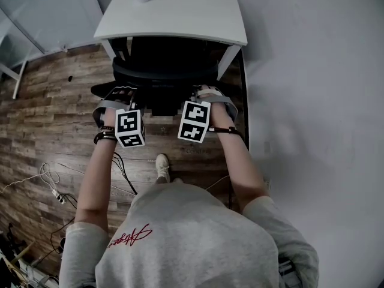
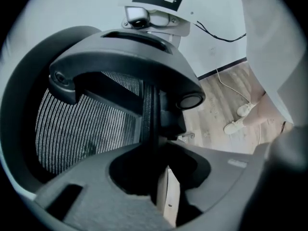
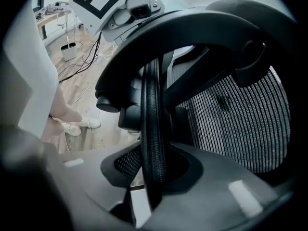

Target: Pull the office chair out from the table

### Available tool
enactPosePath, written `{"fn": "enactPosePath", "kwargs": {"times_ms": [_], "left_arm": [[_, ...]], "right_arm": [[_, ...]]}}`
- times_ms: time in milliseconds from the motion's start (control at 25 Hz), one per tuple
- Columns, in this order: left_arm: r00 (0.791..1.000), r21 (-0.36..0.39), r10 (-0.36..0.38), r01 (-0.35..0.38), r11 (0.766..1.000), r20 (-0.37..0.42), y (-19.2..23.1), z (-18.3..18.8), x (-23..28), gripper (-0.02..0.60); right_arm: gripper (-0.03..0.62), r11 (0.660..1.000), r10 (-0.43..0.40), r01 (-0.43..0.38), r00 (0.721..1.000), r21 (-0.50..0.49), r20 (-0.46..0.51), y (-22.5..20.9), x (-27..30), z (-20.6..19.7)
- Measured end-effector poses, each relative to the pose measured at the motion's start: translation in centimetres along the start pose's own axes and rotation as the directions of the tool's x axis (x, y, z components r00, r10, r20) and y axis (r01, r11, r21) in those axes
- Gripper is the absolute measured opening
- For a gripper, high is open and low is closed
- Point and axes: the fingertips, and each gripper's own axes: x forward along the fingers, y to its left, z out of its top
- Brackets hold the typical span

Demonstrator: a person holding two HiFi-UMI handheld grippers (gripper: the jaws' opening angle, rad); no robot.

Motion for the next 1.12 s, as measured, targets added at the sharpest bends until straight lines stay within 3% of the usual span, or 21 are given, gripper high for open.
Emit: {"fn": "enactPosePath", "kwargs": {"times_ms": [1120], "left_arm": [[1.000, 0.007, 0.018, -0.018, 1.000, 0.014, -4.0, 2.8, -3.0, 0.092]], "right_arm": [[0.107, 1.000, 0.002, -0.002, 1.000, 0.000, 0.004, 4.6, -3.1, -1.2]]}}
